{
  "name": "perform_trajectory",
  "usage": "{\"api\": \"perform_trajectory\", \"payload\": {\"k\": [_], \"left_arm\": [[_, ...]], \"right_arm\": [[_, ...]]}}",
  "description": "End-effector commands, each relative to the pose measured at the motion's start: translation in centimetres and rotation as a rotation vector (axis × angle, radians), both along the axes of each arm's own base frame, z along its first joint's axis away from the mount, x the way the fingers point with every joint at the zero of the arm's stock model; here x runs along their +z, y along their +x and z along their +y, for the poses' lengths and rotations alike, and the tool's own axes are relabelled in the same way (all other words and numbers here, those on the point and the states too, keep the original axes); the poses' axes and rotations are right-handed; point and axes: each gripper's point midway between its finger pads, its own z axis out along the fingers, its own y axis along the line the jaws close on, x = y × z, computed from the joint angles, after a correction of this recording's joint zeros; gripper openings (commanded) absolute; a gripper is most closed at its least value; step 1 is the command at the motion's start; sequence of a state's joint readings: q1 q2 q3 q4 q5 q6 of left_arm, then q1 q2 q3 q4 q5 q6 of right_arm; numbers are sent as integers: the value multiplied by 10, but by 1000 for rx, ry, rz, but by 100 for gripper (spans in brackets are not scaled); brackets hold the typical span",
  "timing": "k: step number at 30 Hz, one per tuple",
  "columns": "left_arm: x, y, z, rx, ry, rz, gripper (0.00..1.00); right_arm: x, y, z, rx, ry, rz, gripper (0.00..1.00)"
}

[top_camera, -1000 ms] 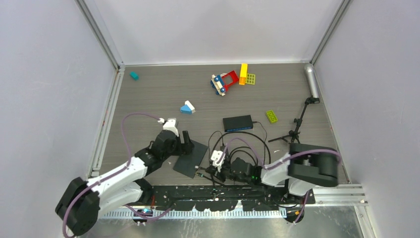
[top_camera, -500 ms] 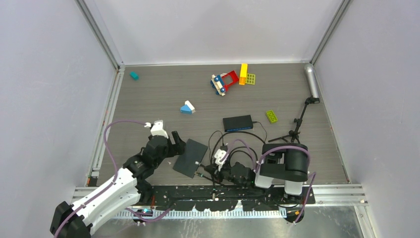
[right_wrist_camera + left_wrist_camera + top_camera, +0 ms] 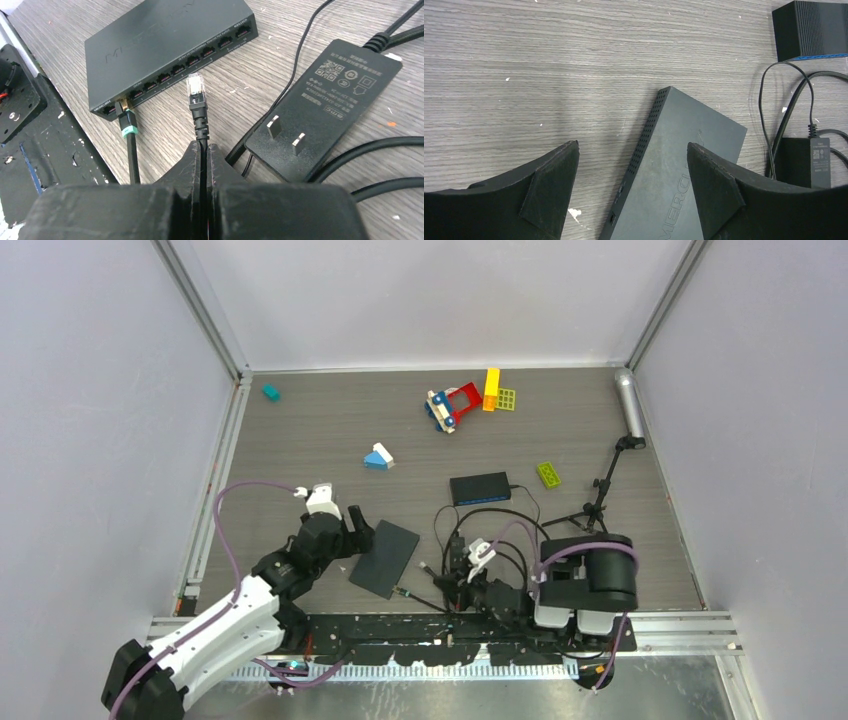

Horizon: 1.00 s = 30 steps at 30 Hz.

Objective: Insert the plug into the switch port
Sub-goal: Insert the connector into the switch port.

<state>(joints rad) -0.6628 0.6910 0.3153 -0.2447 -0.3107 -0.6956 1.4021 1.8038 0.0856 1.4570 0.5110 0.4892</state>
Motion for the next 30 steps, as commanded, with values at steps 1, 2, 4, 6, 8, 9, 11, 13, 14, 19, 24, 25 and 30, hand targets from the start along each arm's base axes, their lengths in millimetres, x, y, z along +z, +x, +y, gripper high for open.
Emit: {"api": "perform_trajectory", "payload": {"k": [1, 2, 4, 6, 8, 9, 11, 13, 14, 19, 24, 25, 30], "left_arm": [[14, 10, -2, 2, 6, -53, 82], [15, 11, -3, -4, 9, -56, 82], [15, 12, -8, -36, 16, -56, 84], [16, 14, -16, -77, 17, -57, 85], [17, 15, -23, -114, 13, -57, 86], [17, 16, -27, -132, 10, -62, 86], [17, 18, -33, -160, 7, -64, 86], [16, 20, -37, -174, 4, -67, 87], [15, 21, -39, -179, 2, -68, 87], [7, 20, -41, -196, 9, -53, 87], [3, 19, -47, -231, 0, -55, 87], [0, 18, -49, -244, 0, -49, 87], [-10, 12, -52, -277, 4, -4, 86]], "right_arm": [[-2, 2, -11, -80, -70, 7, 1], [2, 1, -5, -65, -110, -11, 0], [-1, 0, -5, -45, -276, -57, 0], [8, 3, -4, -34, -325, -113, 1], [14, 7, -7, -43, -316, -144, 0], [17, 7, -6, -33, -314, -160, 1], [18, 4, 0, 18, -340, -191, 0], [15, -2, 9, 91, -368, -216, 0], [14, -5, 14, 115, -366, -217, 1], [2, -10, 24, 149, -362, -198, 0], [-3, -14, 28, 172, -338, -201, 0], [-3, -14, 28, 178, -336, -204, 0], [-4, -13, 29, 177, -337, -210, 0]]}}
